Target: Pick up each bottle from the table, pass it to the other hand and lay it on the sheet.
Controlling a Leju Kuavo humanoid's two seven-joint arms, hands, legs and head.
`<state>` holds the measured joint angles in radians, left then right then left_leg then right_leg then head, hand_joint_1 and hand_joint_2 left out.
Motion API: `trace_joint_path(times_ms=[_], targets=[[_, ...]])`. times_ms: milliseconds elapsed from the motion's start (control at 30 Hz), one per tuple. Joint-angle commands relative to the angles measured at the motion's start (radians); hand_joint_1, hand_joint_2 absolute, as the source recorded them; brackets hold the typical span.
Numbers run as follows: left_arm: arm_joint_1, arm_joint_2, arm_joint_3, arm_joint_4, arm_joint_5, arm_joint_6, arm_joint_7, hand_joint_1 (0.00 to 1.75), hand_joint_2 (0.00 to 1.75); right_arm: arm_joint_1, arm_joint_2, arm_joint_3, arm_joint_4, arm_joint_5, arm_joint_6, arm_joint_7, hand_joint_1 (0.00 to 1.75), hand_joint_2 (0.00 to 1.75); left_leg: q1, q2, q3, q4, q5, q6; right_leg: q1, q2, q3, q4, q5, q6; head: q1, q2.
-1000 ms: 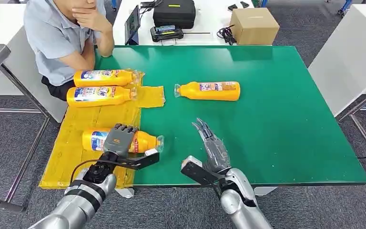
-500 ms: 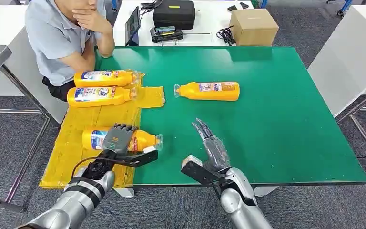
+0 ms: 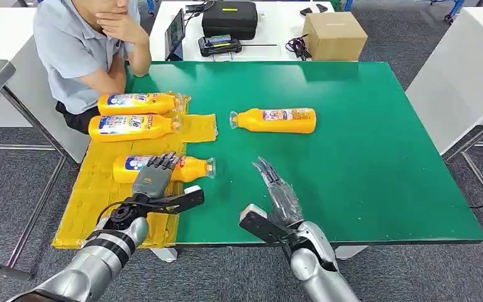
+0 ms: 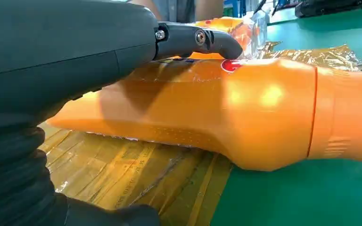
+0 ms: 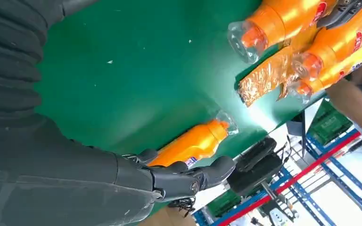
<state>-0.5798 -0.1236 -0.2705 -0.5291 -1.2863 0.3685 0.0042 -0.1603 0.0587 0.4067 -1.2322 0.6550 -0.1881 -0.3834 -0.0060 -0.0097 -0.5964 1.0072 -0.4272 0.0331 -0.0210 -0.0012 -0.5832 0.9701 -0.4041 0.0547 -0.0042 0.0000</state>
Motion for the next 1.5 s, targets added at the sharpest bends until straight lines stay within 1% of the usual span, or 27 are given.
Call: trace_joint_path(times_ms=[33,200,333,467,533,600,733,767,967,1033,1133,1233,1400,1467,1500], targets=[[0.009,0.0,0.031,0.098,0.011,-0.051,-0.004,0.0,1.75,-0.046,0.003,-0.02,0.071,-0.006,0.009,-0.001,0.0,1.75,0.001,0.003,0.003,-0.001,-0.001,-0.001,0.001,0.003,0.002,-0.001,0.0,-0.002,0.0,0.0],[0.026,-0.006,0.033,0.073,0.034,-0.015,-0.021,0.0,1.75,-0.047,0.002,-0.025,0.076,-0.007,0.009,-0.004,0.0,1.75,0.001,0.004,0.004,-0.001,-0.001,-0.002,0.001,0.004,0.003,-0.002,0.0,-0.003,0.0,0.0],[0.046,-0.015,0.005,0.026,0.032,0.014,-0.039,0.0,1.75,-0.041,0.002,-0.028,0.074,-0.005,0.004,-0.006,0.0,1.75,0.001,0.003,0.004,-0.002,-0.001,-0.002,0.001,0.002,0.004,-0.002,0.0,-0.002,0.0,0.0],[0.09,-0.026,-0.055,-0.116,0.028,0.095,-0.054,0.0,1.75,-0.027,0.004,-0.034,0.063,0.0,-0.011,-0.006,0.0,1.75,0.001,0.002,0.004,-0.001,-0.001,-0.002,0.001,0.001,0.004,-0.001,0.0,-0.002,0.0,0.0],[0.107,-0.027,-0.076,-0.17,0.026,0.074,-0.039,0.0,1.75,-0.018,0.004,-0.035,0.056,0.002,-0.015,-0.006,0.0,1.75,0.001,0.001,0.003,0.0,-0.001,-0.002,0.001,0.001,0.003,-0.001,-0.001,-0.002,0.0,0.0],[0.107,-0.027,-0.076,-0.17,0.026,0.074,-0.039,0.0,1.75,-0.018,0.004,-0.035,0.056,0.002,-0.015,-0.006,0.0,1.75,0.0,-0.001,0.001,0.0,0.0,-0.001,0.0,-0.001,0.001,-0.001,-0.001,-0.001,0.0,0.0],[0.11,-0.02,-0.081,-0.175,0.031,0.076,-0.036,0.0,1.75,-0.02,0.004,-0.036,0.056,0.002,-0.013,-0.006,0.0,1.75,0.001,0.001,-0.001,0.0,-0.001,-0.001,0.001,0.001,-0.001,0.0,-0.001,-0.002,0.0,0.0],[0.119,-0.018,-0.096,-0.2,0.032,0.098,-0.053,0.0,1.75,-0.016,0.005,-0.04,0.054,0.004,-0.018,-0.004,0.0,1.75,0.001,0.001,0.0,0.001,-0.002,-0.002,0.002,0.001,0.0,0.0,-0.001,-0.003,0.0,0.0],[0.195,-0.01,-0.187,-0.403,0.0,0.083,-0.024,0.0,1.75,0.014,0.001,-0.05,0.022,0.016,-0.027,-0.001,0.0,1.75,0.001,0.0,-0.003,0.0,-0.001,-0.001,0.001,0.0,-0.003,0.0,-0.001,-0.002,0.0,0.0],[0.21,-0.002,-0.211,-0.447,-0.04,0.112,0.001,0.0,1.75,0.021,0.0,-0.054,0.014,0.024,-0.032,0.003,0.0,1.75,0.001,0.001,-0.001,0.001,-0.002,-0.002,0.002,0.0,-0.002,0.0,-0.002,-0.003,0.0,0.0],[0.234,0.004,-0.234,-0.511,-0.081,0.13,0.03,0.0,1.75,0.034,-0.001,-0.061,0.004,0.031,-0.037,0.007,0.0,1.75,0.001,0.001,-0.005,0.0,-0.001,-0.001,0.001,0.0,-0.005,0.0,-0.001,-0.002,0.0,0.0],[0.247,0.012,-0.242,-0.54,-0.114,0.135,0.057,0.0,1.75,0.039,0.001,-0.065,0.003,0.032,-0.034,0.007,0.0,1.75,0.001,0.001,-0.005,0.001,-0.002,-0.002,0.001,0.001,-0.005,0.0,-0.001,-0.002,0.0,0.0],[0.26,0.014,-0.246,-0.555,-0.125,0.147,0.057,0.0,1.75,0.045,-0.001,-0.067,0.001,0.035,-0.037,0.007,0.0,1.75,0.0,0.001,-0.005,0.0,-0.001,-0.001,0.001,0.001,-0.006,0.0,-0.001,-0.002,0.0,0.0],[0.265,0.014,-0.243,-0.566,-0.124,0.154,0.054,0.0,1.75,0.047,0.0,-0.07,-0.001,0.035,-0.037,0.007,0.0,1.75,0.002,0.002,-0.002,0.0,-0.003,-0.003,0.002,0.001,-0.003,-0.001,-0.002,-0.004,0.0,0.0],[0.274,0.012,-0.245,-0.585,-0.118,0.176,0.04,0.0,1.75,0.052,0.001,-0.075,-0.005,0.035,-0.041,0.006,0.0,1.75,0.001,0.001,-0.005,0.0,-0.001,-0.002,0.001,0.001,-0.006,-0.001,-0.001,-0.002,0.0,0.0]])
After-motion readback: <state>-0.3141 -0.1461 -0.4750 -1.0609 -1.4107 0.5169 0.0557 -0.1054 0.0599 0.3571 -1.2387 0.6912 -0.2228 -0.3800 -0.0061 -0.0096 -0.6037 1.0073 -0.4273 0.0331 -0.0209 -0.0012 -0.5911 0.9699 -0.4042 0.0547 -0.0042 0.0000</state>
